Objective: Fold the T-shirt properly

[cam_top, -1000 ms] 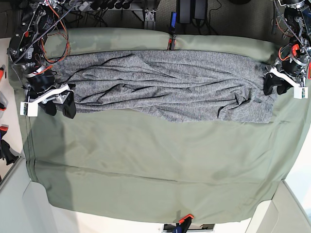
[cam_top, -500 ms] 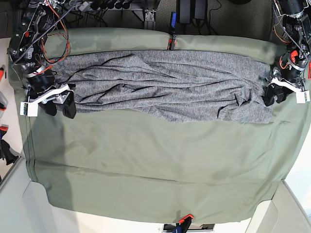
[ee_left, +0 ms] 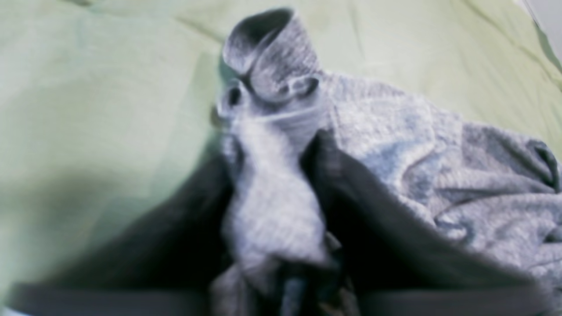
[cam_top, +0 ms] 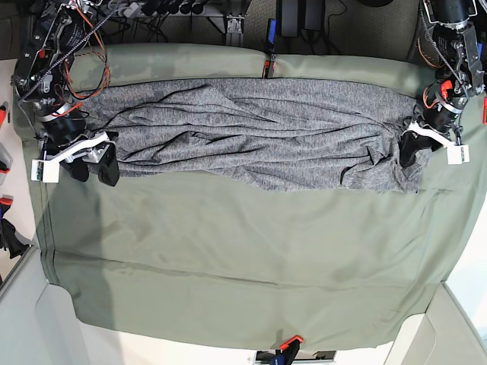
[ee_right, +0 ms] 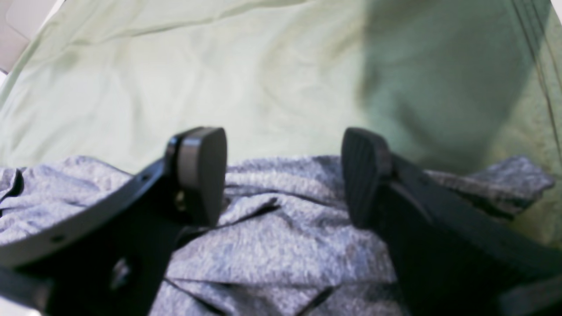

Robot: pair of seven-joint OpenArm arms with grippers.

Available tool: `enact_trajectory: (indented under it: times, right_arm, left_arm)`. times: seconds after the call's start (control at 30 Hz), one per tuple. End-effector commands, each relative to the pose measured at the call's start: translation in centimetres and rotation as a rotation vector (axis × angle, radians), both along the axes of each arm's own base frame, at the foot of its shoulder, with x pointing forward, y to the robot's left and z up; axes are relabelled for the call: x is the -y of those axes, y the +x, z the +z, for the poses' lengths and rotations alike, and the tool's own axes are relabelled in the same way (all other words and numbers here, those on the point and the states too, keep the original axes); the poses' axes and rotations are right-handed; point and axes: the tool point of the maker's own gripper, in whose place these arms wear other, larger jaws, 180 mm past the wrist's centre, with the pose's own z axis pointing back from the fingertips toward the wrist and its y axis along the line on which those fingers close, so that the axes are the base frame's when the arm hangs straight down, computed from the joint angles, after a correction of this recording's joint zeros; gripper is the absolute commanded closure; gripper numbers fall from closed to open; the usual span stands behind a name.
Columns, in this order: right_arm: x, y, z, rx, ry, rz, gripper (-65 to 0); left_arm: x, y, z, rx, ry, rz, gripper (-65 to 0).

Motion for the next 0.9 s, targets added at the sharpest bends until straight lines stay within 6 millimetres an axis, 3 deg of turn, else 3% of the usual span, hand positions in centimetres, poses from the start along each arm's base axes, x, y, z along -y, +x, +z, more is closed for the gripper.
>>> enact_trajectory:
  times: [0.0, 0.07, 0.27, 0.43, 0.7, 0.87]
  right_arm:
    - [0.1, 0.7, 1.5, 0.056, 0.001, 0.004, -40.5]
    - [0.1, 0.7, 1.5, 0.056, 0.001, 0.004, -40.5]
    - [0.0, 0.7, 1.5, 0.057, 0.002, 0.004, -40.5]
    - [0.1, 0.6, 1.5, 0.055, 0.0, 0.004, -40.5]
    - [0.1, 0.6, 1.5, 0.055, 0.001, 0.005, -40.5]
    - [0.0, 0.6, 1.4, 0.05, 0.0, 0.006, -40.5]
  left_arm:
    - [0.6, -0.7, -0.9, -0.05, 0.017, -0.042, -5.8]
    - [0.6, -0.5, -0.6, -0.029, 0.013, -0.033, 0.0]
    - [-0.1, 0.4, 0.6, 0.062, 0.062, -0.017, 0.0]
    - [0.3, 0.7, 4.5, 0.246, 0.167, -0.05, 0.0]
    - [6.4, 0.7, 9.6, 0.373, 0.271, -0.208, 0.0]
    - [12.4, 0.8, 10.3, 0.377, 0.237, -0.345, 0.0]
